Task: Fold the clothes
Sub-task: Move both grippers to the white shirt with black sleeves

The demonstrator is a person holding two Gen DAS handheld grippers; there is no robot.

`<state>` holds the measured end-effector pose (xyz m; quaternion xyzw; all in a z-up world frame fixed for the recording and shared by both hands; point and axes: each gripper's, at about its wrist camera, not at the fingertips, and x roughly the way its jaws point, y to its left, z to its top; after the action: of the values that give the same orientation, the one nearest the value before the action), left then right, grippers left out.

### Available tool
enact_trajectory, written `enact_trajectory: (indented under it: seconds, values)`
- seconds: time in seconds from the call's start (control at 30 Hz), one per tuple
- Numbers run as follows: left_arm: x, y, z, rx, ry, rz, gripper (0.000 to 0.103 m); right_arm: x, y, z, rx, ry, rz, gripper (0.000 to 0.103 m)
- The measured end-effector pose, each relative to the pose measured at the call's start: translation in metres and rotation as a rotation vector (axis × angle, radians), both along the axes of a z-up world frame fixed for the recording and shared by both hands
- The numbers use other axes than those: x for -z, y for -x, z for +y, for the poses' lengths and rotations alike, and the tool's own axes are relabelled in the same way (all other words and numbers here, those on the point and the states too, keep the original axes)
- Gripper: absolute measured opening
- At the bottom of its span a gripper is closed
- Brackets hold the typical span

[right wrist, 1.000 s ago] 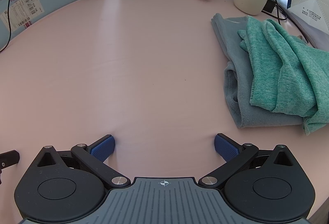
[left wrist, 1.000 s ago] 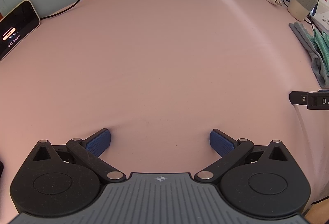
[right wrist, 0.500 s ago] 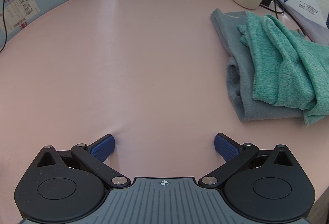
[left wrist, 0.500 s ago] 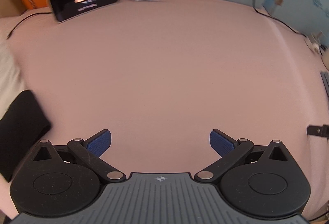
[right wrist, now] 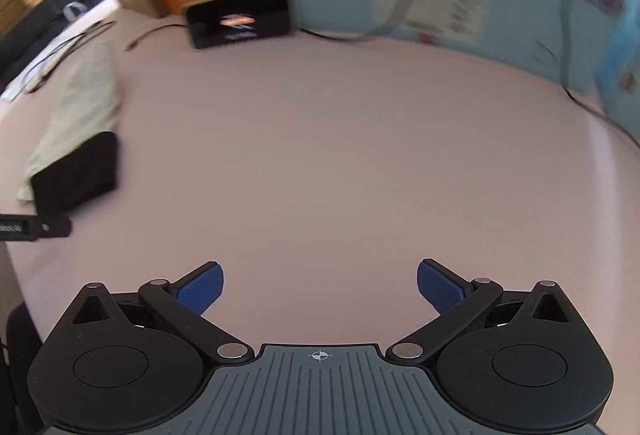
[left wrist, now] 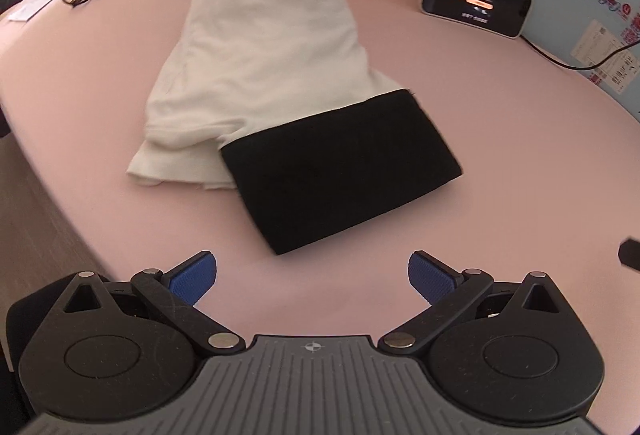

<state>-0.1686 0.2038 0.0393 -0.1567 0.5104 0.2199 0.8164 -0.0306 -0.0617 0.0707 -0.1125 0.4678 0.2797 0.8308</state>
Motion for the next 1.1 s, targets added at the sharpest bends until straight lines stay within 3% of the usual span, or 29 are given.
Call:
enact_trajectory:
  seconds: [0.2,0.4,0.47,0.53,0.6,0.87,1.1]
  values:
    - [0.004,0.031,0.026,-0.059,0.023,-0.008,0.103,-0.017,0.03,0.128,-0.348,0.003,-0.17,0.103]
    - [0.011,0.054,0.041,-0.141,0.035,0.002,0.103,-0.012,0.064,0.214,-0.563,-0.013,-0.259,0.098]
    - [0.013,0.059,0.045,-0.159,0.05,0.0,0.103,-0.011,0.077,0.237,-0.621,-0.008,-0.275,0.088]
    - [0.015,0.062,0.047,-0.172,0.058,-0.002,0.103,-0.007,0.086,0.255,-0.681,0.002,-0.272,0.07]
    - [0.015,0.064,0.048,-0.17,0.048,0.007,0.103,-0.002,0.092,0.27,-0.721,0.016,-0.271,0.045]
    - [0.016,0.068,0.053,-0.167,0.052,0.018,0.103,0.023,0.102,0.295,-0.805,0.111,-0.246,0.04]
    - [0.01,0.066,0.052,-0.162,0.045,0.002,0.103,0.032,0.095,0.289,-0.8,0.085,-0.247,0.019]
